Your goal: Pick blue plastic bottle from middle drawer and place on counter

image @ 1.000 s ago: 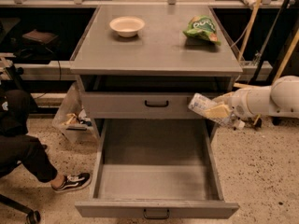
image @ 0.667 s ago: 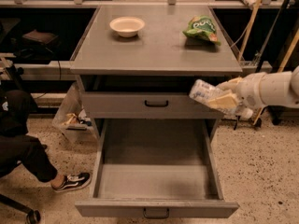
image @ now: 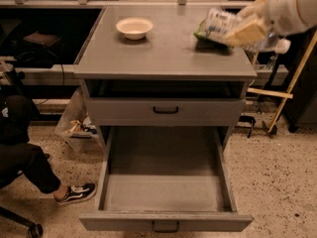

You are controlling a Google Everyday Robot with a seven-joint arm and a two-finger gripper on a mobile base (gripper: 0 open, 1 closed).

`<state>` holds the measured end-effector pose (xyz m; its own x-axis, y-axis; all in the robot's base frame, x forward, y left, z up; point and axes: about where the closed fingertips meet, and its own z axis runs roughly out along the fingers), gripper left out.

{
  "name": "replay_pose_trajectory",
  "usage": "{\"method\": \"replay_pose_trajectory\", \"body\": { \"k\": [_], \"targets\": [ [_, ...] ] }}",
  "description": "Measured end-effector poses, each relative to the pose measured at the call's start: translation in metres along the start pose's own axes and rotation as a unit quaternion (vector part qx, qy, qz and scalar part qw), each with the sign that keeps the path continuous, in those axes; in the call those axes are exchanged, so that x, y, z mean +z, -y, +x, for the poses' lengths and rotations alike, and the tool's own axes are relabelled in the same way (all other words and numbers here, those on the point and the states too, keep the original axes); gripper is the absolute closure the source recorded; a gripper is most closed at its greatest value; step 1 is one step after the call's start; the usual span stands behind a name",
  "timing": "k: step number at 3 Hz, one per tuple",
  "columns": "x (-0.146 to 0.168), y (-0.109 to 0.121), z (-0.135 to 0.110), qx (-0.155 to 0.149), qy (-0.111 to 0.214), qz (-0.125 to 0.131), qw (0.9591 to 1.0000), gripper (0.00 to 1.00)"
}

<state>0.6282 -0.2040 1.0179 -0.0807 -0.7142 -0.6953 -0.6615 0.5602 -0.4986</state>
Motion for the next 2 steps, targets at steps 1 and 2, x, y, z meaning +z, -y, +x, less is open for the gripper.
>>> {"method": "replay_pose_trajectory", "body": {
  "k": [1, 2],
  "targets": [
    [-0.007, 0.065, -0.010, 0.019, -0.060, 0.059, 0.9963, 1.00],
    [0.043, 0.098, -0.004, 0.026, -0.115, 0.074, 0.9902, 1.00]
  ]
}}
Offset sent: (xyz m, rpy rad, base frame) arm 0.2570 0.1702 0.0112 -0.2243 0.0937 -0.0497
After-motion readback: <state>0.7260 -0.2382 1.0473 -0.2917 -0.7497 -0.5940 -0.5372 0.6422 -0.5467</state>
